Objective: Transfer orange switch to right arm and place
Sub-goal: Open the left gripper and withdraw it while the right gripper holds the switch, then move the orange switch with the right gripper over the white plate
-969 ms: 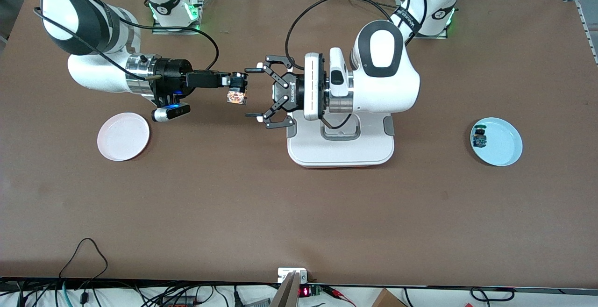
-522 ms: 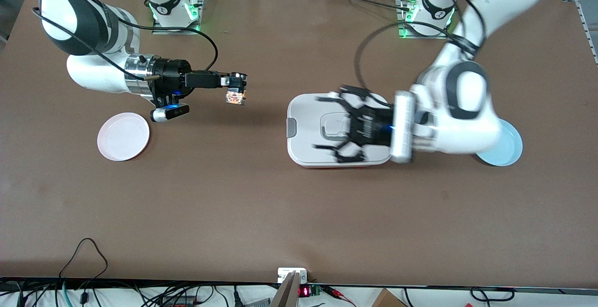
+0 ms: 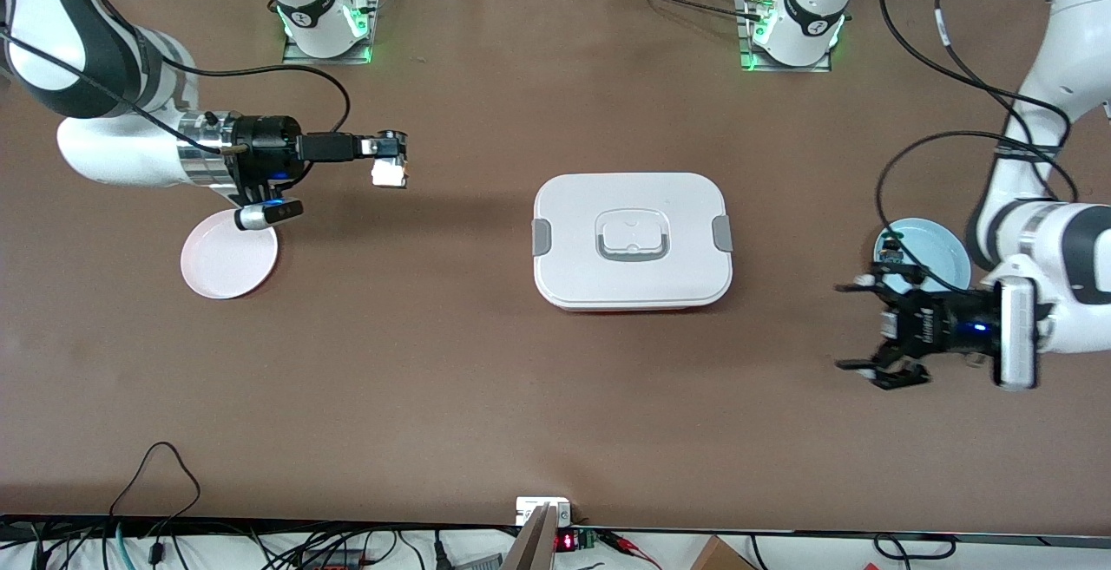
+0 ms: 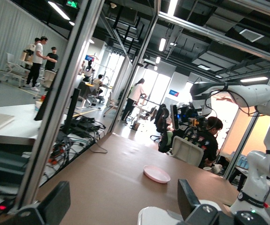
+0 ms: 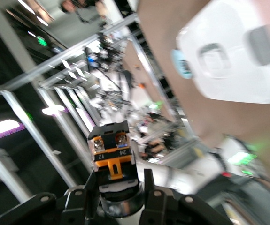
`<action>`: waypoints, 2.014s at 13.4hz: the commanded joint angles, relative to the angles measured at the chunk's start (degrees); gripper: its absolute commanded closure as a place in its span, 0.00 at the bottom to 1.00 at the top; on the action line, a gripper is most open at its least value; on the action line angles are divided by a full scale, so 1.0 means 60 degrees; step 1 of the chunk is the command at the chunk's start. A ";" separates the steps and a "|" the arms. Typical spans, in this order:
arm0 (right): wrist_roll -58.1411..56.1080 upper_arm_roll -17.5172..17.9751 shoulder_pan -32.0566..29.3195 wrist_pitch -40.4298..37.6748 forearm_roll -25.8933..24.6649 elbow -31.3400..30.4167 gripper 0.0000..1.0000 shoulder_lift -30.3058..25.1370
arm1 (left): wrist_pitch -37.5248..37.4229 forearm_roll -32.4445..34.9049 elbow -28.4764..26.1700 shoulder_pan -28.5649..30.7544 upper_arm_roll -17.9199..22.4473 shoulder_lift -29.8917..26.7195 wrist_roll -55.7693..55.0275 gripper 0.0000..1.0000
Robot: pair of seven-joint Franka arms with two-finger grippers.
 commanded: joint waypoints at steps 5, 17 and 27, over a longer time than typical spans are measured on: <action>-0.2537 0.0008 -0.0996 -0.1547 -0.5415 0.0133 1.00 -0.0069 | -0.0190 0.2425 0.2533 0.0361 0.1368 -0.0148 -0.0097 0.00; -0.7661 -0.0006 -0.1187 0.1318 -1.3912 0.0133 1.00 -0.0011 | -0.0452 1.0591 0.3475 -0.0502 0.1267 -0.2636 -0.2888 0.00; -1.1047 -0.0021 -0.2197 0.6036 -1.5809 -0.1068 1.00 0.0720 | -0.1009 1.2557 -0.1915 -0.3749 0.2872 -0.7254 -1.3800 0.00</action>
